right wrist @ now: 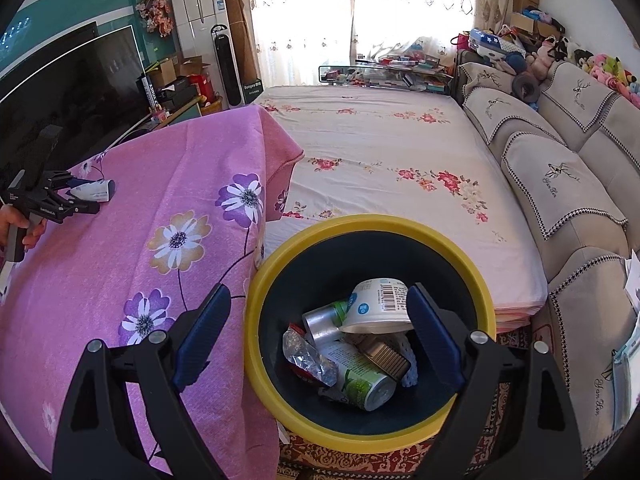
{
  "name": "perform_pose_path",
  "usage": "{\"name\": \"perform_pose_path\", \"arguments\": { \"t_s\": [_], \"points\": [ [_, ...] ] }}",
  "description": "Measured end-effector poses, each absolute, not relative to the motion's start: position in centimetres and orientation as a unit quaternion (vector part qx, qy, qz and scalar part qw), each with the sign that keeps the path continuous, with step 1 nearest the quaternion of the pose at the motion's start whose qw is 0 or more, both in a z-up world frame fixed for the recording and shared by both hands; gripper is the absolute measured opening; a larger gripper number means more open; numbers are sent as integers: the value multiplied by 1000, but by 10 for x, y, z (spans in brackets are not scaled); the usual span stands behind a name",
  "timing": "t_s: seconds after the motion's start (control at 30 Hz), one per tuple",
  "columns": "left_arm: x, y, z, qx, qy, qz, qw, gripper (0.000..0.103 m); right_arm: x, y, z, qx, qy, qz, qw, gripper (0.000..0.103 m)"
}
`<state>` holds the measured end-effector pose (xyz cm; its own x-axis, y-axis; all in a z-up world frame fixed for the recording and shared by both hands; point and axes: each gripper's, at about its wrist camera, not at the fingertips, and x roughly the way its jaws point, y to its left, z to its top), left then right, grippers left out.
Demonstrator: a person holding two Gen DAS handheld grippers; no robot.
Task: Collect trash
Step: 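Move the left gripper to the white squeeze tube and grasp it, then carry the tube over the bin and open the left gripper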
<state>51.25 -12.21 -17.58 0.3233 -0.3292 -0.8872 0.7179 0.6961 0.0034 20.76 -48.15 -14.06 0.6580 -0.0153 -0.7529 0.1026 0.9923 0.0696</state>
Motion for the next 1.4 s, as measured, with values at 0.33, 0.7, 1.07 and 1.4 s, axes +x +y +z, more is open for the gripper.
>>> {"name": "perform_pose_path", "arguments": {
  "t_s": [0.33,0.7,1.07,1.4],
  "points": [
    [494,-131,-175,219,476,-330,785,79,207,-480,-139,54,410,-26,910,85],
    [451,-145,-170,221,486,-295,792,56,188,-474,-125,49,397,-13,916,85],
    [409,-148,-167,196,497,-249,808,30,157,-471,-109,44,378,-8,925,85],
    [384,-138,-158,162,487,-227,828,26,123,-471,-96,42,361,-14,932,85]
  ]
}}
